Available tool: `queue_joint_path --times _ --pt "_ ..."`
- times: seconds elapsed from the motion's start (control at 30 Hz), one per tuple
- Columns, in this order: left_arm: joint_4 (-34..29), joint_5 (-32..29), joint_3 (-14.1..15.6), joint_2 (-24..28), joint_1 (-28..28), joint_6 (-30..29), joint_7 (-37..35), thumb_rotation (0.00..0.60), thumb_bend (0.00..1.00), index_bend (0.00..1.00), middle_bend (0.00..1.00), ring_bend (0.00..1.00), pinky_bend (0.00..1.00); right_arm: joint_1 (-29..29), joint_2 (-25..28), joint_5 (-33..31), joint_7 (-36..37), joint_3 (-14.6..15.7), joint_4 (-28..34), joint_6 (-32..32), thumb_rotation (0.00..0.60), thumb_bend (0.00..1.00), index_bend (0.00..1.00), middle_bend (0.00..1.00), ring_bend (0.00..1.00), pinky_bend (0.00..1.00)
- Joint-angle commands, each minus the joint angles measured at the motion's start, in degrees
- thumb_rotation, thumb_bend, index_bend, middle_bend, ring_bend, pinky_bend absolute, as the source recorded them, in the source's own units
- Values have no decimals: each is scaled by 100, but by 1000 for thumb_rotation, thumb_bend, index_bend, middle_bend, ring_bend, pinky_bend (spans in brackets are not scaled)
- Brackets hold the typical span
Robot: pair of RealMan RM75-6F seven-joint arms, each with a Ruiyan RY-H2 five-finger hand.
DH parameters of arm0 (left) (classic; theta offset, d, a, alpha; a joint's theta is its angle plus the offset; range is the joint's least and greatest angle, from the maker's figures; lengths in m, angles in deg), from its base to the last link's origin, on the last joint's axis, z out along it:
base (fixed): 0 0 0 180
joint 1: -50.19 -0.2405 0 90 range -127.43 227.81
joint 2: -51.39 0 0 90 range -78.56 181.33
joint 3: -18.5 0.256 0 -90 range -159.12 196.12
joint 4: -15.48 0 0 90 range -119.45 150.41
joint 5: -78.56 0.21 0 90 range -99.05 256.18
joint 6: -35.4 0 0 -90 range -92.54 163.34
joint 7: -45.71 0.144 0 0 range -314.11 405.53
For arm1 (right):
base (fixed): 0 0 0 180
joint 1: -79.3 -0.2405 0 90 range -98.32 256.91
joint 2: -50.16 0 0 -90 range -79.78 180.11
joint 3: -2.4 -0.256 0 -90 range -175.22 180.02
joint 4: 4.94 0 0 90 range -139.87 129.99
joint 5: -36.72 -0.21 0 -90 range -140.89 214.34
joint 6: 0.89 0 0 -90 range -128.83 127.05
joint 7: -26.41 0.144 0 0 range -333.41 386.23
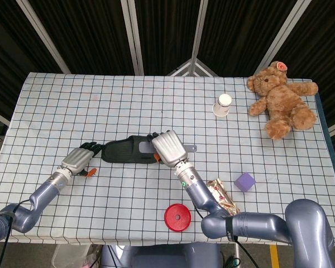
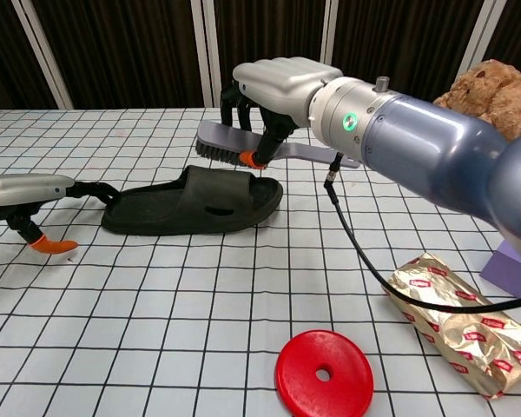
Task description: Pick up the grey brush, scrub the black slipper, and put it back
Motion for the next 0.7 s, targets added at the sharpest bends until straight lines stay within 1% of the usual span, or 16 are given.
queue_joint_path --times 0.03,0.17,0.4,0.7 --pt "8 0 17 17 -5 -12 -31 600 541 0 84 35 80 -72 -233 -17 257 -51 -335 104 600 471 772 658 596 580" --pt "37 -37 45 35 -3 20 -65 600 542 0 84 35 80 -108 -449 31 500 -25 -691 206 600 473 773 659 597 580" --pt "79 -76 65 17 26 63 -87 600 542 0 86 35 80 -107 -720 146 734 94 -1069 305 600 481 774 659 597 580" --pt "123 -136 88 -12 53 141 -96 600 542 0 86 36 80 -129 -960 294 805 106 -1254 222 600 488 783 665 606 580"
